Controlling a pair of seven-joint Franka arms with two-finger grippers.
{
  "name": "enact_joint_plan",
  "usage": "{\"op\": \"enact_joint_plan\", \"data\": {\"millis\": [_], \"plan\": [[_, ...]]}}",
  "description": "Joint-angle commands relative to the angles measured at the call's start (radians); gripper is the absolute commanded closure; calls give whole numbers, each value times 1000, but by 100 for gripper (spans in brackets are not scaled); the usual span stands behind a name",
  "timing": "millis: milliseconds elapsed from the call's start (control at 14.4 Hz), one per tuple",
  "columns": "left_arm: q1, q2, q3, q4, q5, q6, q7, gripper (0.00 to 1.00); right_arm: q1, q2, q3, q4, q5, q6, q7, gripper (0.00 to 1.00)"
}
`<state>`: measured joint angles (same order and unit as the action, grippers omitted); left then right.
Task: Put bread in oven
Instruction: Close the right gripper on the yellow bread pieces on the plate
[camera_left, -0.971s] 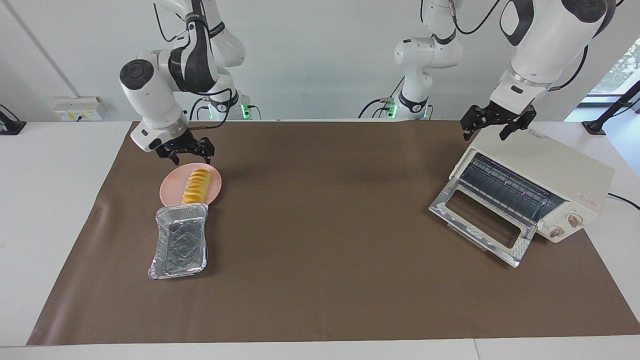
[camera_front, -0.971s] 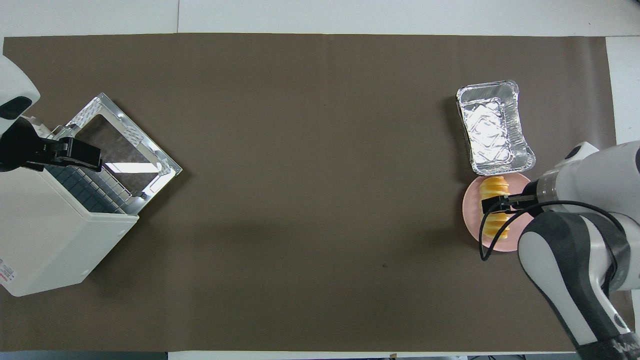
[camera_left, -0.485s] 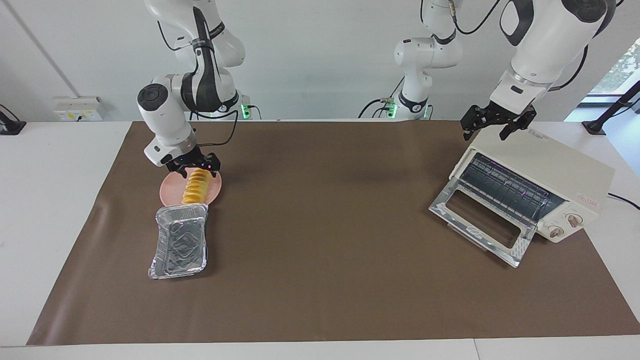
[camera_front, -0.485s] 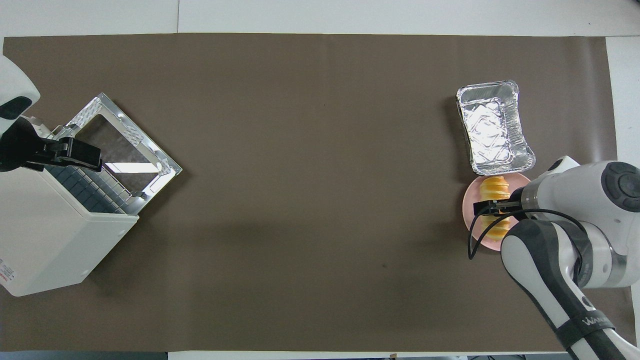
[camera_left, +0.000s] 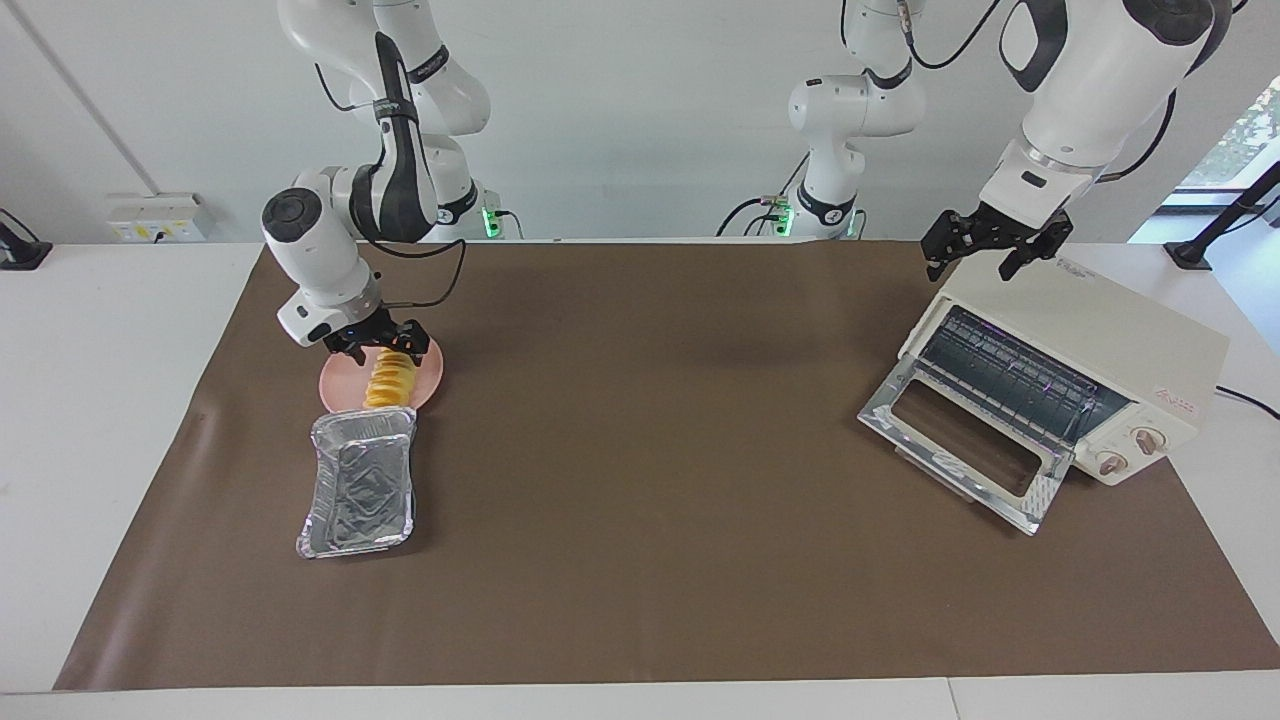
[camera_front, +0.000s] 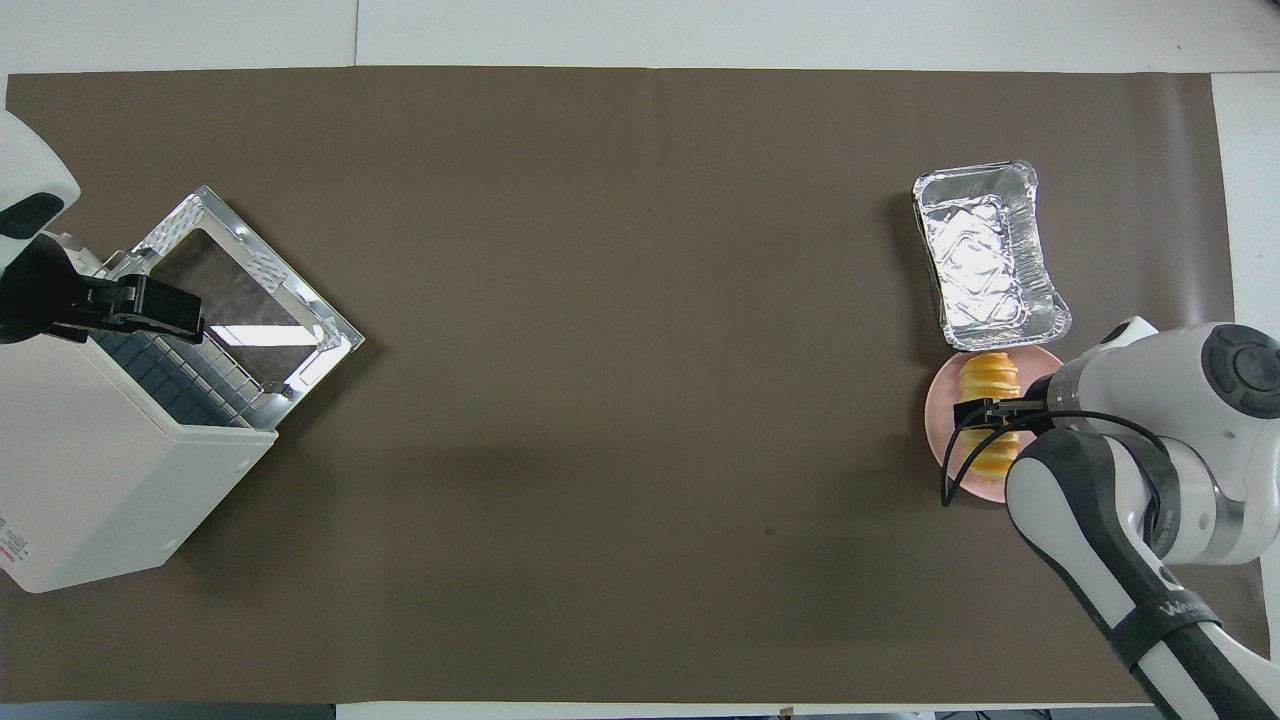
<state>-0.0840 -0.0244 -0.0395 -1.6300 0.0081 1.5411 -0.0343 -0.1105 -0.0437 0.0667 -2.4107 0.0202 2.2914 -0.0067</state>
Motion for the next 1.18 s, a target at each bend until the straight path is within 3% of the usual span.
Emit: {"op": "enact_joint_plan", "data": {"millis": [0, 69, 208, 485, 832, 1110], "plan": [[20, -8, -10, -1, -8, -1, 11, 0, -12, -2, 7, -34, 4, 26, 5, 0], [20, -8, -10, -1, -8, -1, 11, 0, -21, -1, 7, -41, 4, 32, 5, 0], [20, -8, -10, -1, -8, -1, 11, 0, -21, -2, 7, -60, 4, 62, 4, 14], [20, -8, -10, -1, -8, -1, 11, 0, -20, -4, 7, -65, 4, 62, -4, 70], [20, -8, -10, -1, -8, 1, 11, 0, -20, -4, 7, -53, 4, 31, 4, 71], [20, -8, -10, -1, -8, -1, 11, 0, -9, -18, 10, 112, 7, -243, 46, 70]]}}
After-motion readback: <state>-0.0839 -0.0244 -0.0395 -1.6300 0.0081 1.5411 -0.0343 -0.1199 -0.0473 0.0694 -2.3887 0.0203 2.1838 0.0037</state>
